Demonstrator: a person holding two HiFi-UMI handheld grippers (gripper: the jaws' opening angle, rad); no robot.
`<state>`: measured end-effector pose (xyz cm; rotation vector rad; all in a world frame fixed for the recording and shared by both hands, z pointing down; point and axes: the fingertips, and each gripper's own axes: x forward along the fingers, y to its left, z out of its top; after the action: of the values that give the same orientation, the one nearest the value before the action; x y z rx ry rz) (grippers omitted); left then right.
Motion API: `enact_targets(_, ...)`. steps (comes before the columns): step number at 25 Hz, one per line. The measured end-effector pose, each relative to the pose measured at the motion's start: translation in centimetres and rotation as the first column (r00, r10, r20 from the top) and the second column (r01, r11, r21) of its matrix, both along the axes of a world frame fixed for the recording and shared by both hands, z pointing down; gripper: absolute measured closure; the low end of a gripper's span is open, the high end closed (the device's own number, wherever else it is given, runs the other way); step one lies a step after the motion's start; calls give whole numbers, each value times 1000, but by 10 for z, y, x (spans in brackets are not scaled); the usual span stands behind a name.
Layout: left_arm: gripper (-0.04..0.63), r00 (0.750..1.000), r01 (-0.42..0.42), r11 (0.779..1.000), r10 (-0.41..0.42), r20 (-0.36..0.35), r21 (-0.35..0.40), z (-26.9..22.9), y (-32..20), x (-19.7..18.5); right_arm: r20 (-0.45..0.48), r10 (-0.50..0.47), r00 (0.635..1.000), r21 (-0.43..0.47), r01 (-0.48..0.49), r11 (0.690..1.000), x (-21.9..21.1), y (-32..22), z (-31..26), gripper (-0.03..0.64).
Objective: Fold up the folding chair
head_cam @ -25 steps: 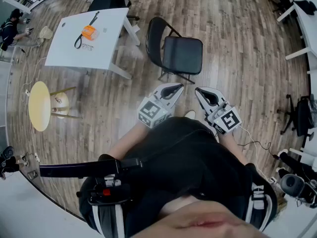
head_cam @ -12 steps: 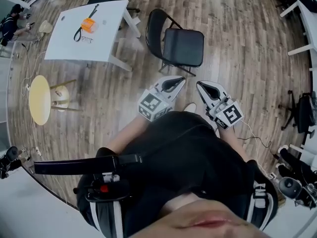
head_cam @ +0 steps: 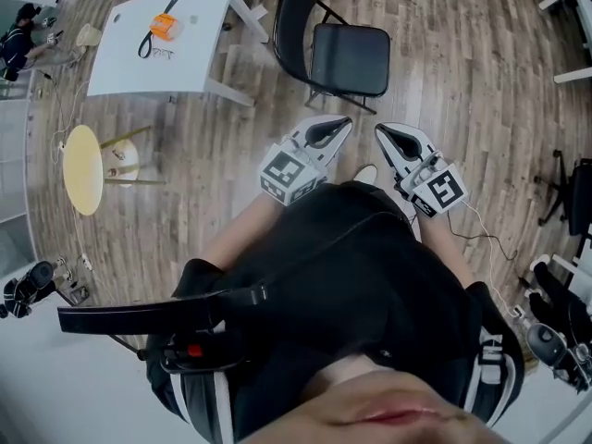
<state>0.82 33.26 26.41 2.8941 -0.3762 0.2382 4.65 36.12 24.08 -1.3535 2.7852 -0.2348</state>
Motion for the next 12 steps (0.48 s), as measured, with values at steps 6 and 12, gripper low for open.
enact_targets(6, 591, 1000, 25, 999, -26, 14, 44, -2, 8, 30, 52, -67, 996, 34, 65, 997, 25, 12, 1, 607)
enact_targets(12, 591, 995, 88, 995, -91, 51, 56, -2, -2, 46, 51, -74, 996, 29, 73, 997, 50, 2, 4, 607)
